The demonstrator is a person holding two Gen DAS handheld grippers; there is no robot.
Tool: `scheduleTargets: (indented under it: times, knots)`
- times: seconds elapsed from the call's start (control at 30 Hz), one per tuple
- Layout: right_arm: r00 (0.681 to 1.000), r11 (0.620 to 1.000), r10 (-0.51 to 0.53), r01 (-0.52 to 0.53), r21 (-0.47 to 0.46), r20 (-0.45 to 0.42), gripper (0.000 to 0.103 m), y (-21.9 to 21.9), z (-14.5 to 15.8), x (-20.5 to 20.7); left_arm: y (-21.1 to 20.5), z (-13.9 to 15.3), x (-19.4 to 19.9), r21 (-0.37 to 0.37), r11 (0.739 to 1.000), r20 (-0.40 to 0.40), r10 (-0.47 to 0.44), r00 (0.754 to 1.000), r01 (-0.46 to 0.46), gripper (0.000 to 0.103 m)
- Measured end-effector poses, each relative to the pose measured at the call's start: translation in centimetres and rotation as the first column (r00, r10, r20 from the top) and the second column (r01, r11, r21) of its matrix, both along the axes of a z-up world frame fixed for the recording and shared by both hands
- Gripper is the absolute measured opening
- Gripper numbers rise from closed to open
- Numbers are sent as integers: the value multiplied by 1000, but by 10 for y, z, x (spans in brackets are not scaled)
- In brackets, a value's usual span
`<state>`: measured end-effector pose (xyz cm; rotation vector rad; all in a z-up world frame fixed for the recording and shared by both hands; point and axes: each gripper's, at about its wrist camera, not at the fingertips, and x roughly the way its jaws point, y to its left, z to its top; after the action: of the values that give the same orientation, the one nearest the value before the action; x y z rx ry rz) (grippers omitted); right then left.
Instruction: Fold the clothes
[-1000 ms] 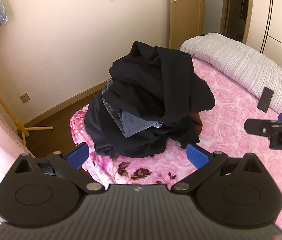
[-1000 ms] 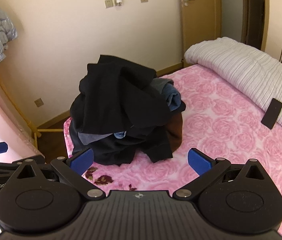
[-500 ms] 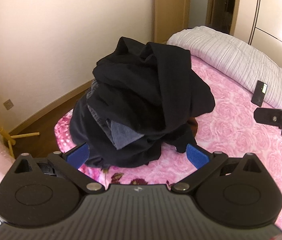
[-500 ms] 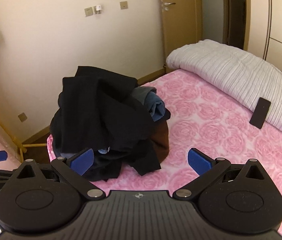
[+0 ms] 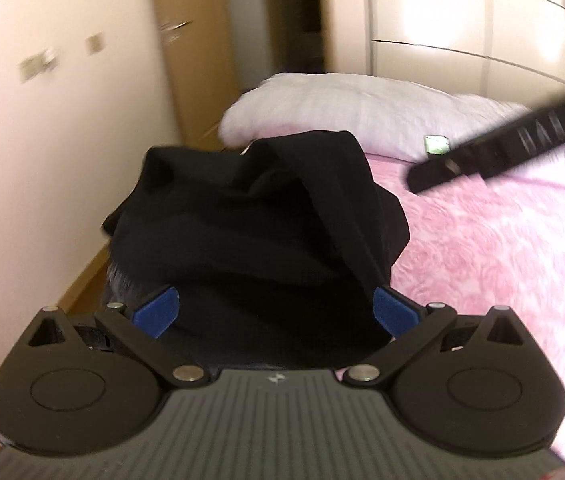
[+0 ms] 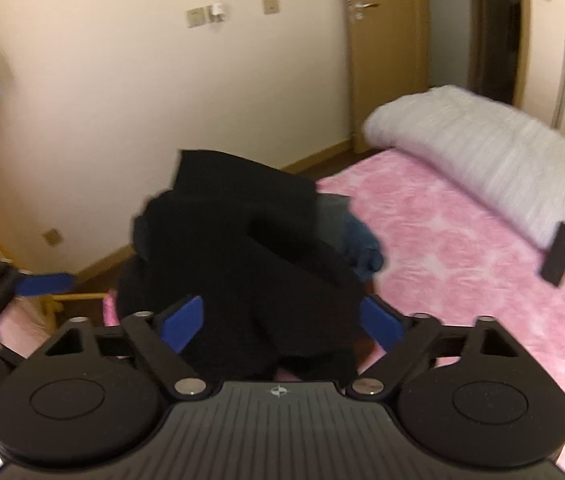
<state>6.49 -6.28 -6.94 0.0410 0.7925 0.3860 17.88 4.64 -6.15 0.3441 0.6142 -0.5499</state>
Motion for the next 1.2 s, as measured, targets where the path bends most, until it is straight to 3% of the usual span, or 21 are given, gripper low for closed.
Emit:
scheduleTargets:
  times: [0.1,0.17,0.2,0.3,0.4,0.47,0.53,0.57,0.67,0.73,0.83,0.9,1.0,1.1,1.2]
  knots:
    - [999,998,52,-51,-19,15,82,21,2,12,11,-12,16,53,998,11,-19,1000,19,102]
    - [997,995,79,-77,-55,19,95,38,-3,19,22,-20,30,75,997,4,-13,1000,13,102]
    - [996,993,91,-89,-75,20,97,47,-6,23,28,-24,37,80,997,0,-7,1000,7,102]
    - [994,984,107,-106,-142,5,95,71,-18,35,45,-29,61,74,997,-6,26,1000,-25,102]
    - [996,978,89,-92,-188,-24,85,84,-32,49,56,-34,84,83,996,6,32,999,-33,102]
    - [996,975,76,-82,-205,-36,63,87,-37,59,57,-39,101,101,995,23,6,1000,-8,102]
    - [998,976,56,-64,-209,-43,51,86,-39,67,51,-44,113,138,989,57,-59,997,50,102]
    - [998,979,42,-50,-200,-44,36,82,-39,70,46,-46,115,159,984,78,-98,992,85,102]
    - [999,989,0,-6,-147,-41,19,65,-34,74,33,-53,121,234,947,122,-251,960,218,102]
    - [999,993,-24,20,-117,-32,15,53,-27,74,26,-60,125,272,919,119,-326,938,285,100]
    - [998,995,-61,60,-74,-6,13,36,-12,74,20,-62,133,255,905,84,-373,924,342,79]
    - [997,996,-76,76,-52,14,13,29,-2,74,18,-56,136,218,909,63,-377,924,356,48]
    - [995,995,-93,94,-20,44,12,19,14,74,14,-39,131,164,925,79,-360,930,344,21]
    - [988,992,-122,123,2,91,11,10,29,71,8,-15,119,147,934,149,-346,926,325,14]
    - [975,987,-162,159,32,154,11,-5,50,65,0,15,106,140,937,239,-345,908,319,11]
